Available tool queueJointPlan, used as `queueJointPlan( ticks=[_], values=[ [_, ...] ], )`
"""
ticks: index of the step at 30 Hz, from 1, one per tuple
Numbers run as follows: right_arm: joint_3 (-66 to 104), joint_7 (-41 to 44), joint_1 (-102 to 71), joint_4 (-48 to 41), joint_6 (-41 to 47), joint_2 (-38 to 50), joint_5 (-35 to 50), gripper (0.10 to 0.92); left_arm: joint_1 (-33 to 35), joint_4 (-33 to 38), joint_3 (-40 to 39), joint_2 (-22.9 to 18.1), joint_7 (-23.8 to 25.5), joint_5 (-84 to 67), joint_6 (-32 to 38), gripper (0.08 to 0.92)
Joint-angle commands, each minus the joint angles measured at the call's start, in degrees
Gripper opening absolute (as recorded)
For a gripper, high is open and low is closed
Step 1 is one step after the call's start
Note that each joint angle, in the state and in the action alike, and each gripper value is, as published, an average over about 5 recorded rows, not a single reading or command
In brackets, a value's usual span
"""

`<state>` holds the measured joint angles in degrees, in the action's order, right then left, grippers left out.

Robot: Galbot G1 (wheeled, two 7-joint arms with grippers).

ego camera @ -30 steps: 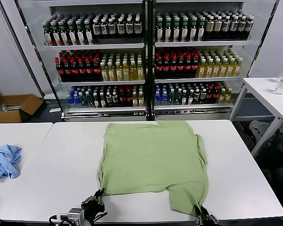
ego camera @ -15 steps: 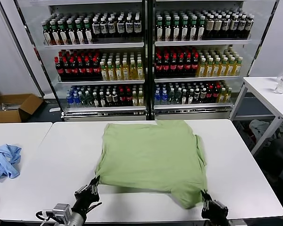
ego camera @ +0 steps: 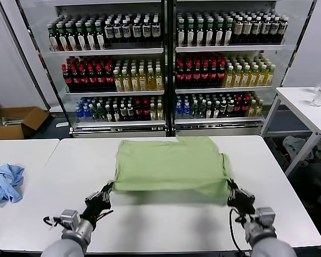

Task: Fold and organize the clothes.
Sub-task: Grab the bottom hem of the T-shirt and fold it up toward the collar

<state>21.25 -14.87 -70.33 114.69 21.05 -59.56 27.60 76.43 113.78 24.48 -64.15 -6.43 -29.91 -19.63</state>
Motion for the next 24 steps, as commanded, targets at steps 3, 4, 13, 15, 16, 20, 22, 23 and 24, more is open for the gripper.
queueJointPlan(
  ticks=[3,4,13,15,16,20,22,23,24],
  values=[
    [-6.9,0.7,17.6,-13.9,-1.0,0.4,-2.4,0.106,-13.8,-13.8,-5.1,1.3,-0.1,0.0,1.3,0.086],
    [-7.4,0.8,18.4,-14.8,-1.1,0.3,-2.6,0.106,-14.3,-14.6,-5.6,1.0,-0.1,0.5,1.4,0.086],
    [-9.4,2.0,19.3,-16.2,1.1,-1.5,-6.9,0.107,-16.7,-18.0,-8.1,-1.1,-0.1,4.0,1.9,0.088],
    [-9.2,2.4,18.1,-15.2,1.3,-1.5,-7.7,0.126,-16.5,-17.5,-7.9,-1.5,-0.2,4.0,2.3,0.099],
    [-9.0,2.6,17.2,-14.6,1.2,-1.4,-8.0,0.144,-16.2,-16.9,-7.8,-1.6,-0.2,4.1,2.5,0.118],
    [-7.2,3.1,12.5,-11.3,0.8,-1.1,-9.1,0.257,-13.8,-13.8,-6.8,-2.1,-0.3,4.8,2.9,0.222],
    [-5.8,2.9,9.4,-9.4,1.0,-1.0,-9.3,0.309,-12.3,-12.1,-6.2,-2.4,-0.4,5.1,2.9,0.282],
    [-5.0,2.8,7.8,-8.4,1.1,-1.0,-9.3,0.344,-11.4,-11.4,-5.9,-2.5,-0.5,5.2,2.9,0.308],
    [-4.0,2.6,5.8,-7.4,1.2,-0.9,-9.3,0.37,-10.5,-10.8,-5.6,-2.7,-0.6,5.4,2.9,0.334]
  ],
)
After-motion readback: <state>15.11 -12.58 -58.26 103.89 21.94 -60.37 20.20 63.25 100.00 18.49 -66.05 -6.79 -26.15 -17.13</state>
